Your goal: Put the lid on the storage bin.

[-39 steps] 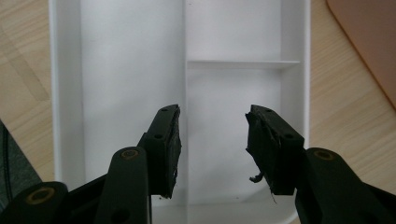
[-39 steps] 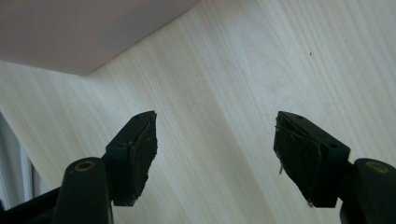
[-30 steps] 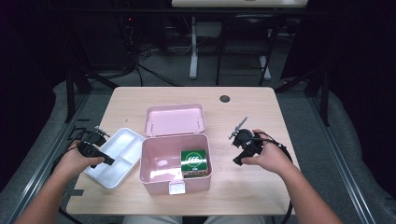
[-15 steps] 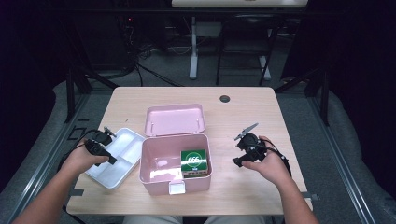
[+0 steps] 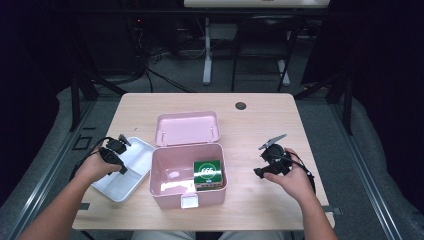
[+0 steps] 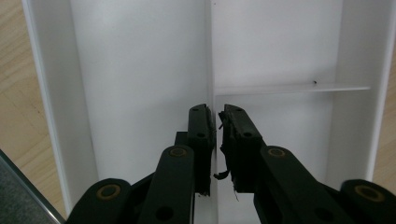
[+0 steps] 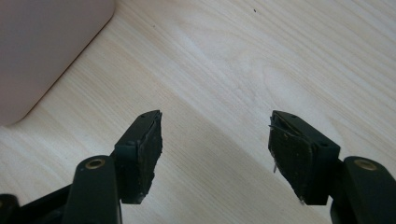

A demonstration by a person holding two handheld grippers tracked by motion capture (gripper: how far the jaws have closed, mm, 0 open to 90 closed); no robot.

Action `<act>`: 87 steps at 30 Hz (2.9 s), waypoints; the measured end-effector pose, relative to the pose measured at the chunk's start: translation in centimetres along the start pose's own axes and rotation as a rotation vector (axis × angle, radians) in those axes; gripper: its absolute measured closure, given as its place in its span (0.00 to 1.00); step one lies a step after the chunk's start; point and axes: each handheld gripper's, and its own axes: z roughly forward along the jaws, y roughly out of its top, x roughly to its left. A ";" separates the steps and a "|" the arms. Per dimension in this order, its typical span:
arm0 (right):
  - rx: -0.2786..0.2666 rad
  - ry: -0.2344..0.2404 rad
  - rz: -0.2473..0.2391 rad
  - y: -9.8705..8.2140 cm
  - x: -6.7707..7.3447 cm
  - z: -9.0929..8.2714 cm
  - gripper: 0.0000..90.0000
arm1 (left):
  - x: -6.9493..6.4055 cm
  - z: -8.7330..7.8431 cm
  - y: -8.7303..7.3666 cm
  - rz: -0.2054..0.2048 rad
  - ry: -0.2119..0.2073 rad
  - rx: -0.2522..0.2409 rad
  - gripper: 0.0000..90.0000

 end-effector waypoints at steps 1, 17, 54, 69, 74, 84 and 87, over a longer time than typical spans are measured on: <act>-0.005 0.001 0.004 -0.1 0.0 0.0 0.38 | 0.0 0.1 0.1 -0.002 0.001 0.004 0.92; -0.042 -0.007 0.046 -1.1 -0.4 0.1 0.38 | 0.3 1.1 0.7 -0.019 -0.019 0.052 0.97; -0.055 -0.018 0.085 -2.2 -1.0 0.5 0.38 | 1.2 -1.0 0.5 -0.007 -0.003 0.073 0.99; -0.060 -0.017 0.086 -2.3 -1.0 0.6 0.38 | 1.5 -4.5 -0.6 0.019 0.007 0.041 0.99; -0.061 -0.016 0.095 -2.3 -1.1 0.6 0.38 | 1.4 -5.9 -0.9 0.024 0.014 0.028 0.99; -0.059 -0.014 0.097 -2.4 -1.1 0.7 0.38 | 1.0 -8.3 -1.2 0.061 0.029 0.014 0.99; -0.056 -0.014 0.096 -2.4 -1.1 0.7 0.38 | 0.8 -9.0 -1.2 0.080 0.032 0.015 0.99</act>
